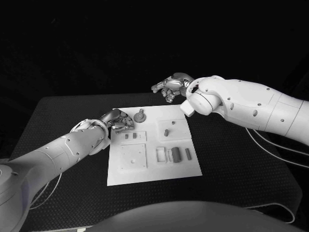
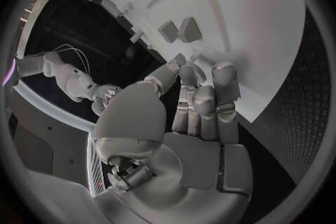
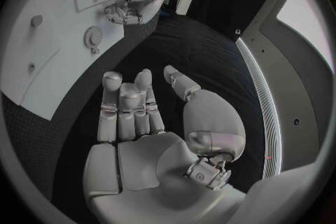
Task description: Assemble the parts on the task board
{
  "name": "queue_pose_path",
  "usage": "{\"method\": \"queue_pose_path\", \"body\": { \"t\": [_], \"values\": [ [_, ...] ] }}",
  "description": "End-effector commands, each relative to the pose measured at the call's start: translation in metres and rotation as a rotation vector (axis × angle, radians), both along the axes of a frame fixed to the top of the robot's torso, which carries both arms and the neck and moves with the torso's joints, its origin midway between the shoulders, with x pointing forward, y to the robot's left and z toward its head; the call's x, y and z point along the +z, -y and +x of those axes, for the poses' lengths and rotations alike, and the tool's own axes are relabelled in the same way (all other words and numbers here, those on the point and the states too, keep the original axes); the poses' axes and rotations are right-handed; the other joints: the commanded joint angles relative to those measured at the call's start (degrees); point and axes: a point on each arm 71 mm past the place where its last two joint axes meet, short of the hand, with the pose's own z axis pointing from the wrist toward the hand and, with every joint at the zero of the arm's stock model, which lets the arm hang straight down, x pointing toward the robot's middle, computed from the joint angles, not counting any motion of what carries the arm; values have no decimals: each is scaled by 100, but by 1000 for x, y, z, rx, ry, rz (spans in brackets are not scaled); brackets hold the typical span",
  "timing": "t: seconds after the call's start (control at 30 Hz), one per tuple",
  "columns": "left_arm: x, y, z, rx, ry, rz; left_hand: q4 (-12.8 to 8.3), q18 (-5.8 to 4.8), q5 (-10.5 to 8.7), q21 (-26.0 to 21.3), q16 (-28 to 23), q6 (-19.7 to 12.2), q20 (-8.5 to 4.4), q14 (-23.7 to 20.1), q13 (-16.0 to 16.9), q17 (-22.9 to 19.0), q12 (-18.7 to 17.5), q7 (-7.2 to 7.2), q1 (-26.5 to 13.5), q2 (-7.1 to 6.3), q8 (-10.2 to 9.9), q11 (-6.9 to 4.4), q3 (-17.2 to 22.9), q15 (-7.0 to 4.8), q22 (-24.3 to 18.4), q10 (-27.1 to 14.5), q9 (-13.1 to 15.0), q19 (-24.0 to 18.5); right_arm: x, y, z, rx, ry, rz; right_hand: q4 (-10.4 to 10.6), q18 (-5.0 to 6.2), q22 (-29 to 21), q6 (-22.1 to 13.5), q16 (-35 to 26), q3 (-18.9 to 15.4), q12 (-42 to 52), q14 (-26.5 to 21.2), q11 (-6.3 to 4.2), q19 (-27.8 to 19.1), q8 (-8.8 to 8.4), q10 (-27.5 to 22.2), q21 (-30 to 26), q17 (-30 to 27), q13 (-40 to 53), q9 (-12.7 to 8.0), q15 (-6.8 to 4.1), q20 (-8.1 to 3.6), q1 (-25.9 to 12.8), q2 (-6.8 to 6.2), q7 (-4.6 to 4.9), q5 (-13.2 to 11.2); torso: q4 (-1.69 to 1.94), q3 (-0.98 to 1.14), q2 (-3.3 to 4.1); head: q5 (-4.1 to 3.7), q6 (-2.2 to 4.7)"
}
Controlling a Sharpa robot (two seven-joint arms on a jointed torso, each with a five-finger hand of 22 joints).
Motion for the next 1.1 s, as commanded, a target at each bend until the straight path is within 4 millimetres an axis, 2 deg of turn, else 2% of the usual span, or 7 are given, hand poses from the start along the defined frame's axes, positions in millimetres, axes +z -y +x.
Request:
{"method": "queue_pose_path", "body": {
  "t": [0.03,0.17,0.63,1.1],
  "values": [
    [-1,3,-1,-11,-9,-16,28,386,27,32,-10,155,-46,-16,-9,10,-15,140,1,44,9,-17,18,-42,121,22,121,6,2,-1,0,9,12,-4,3,86,53,-1,-33,16,-24,-8,-1,9,-29,-56,-23,-5,-1,8,-18,-28,-35,-1,41,10,-4,-6,22,-9,0],
    [-1,3,0,-7,-6,-14,28,385,27,33,-10,155,-46,-17,-10,11,-15,141,1,45,8,-16,17,-42,121,22,122,5,3,-1,-1,13,15,-4,3,86,53,-1,-33,17,-24,-7,-1,9,-29,-57,-23,-5,-1,8,-18,-28,-35,-1,41,10,-10,-9,27,-10,0],
    [0,-1,0,1,-3,-12,27,384,27,35,-9,154,-48,-18,-13,13,-14,141,2,46,7,-16,14,-41,122,23,125,4,7,0,-2,16,19,-4,2,86,53,-2,-33,18,-24,-7,-1,10,-30,-57,-24,-4,-1,10,-17,-28,-36,-5,41,9,3,-22,44,-27,0],
    [-4,-4,1,35,-35,38,27,383,25,36,-10,147,-50,-22,-16,15,-15,144,6,58,1,-14,15,-41,122,21,127,2,8,-1,-2,21,19,-3,3,86,52,-8,-34,18,-24,-8,1,8,-34,-59,-25,-4,-1,10,-16,-28,-39,-10,43,9,-4,-13,48,-13,0]
  ]
}}
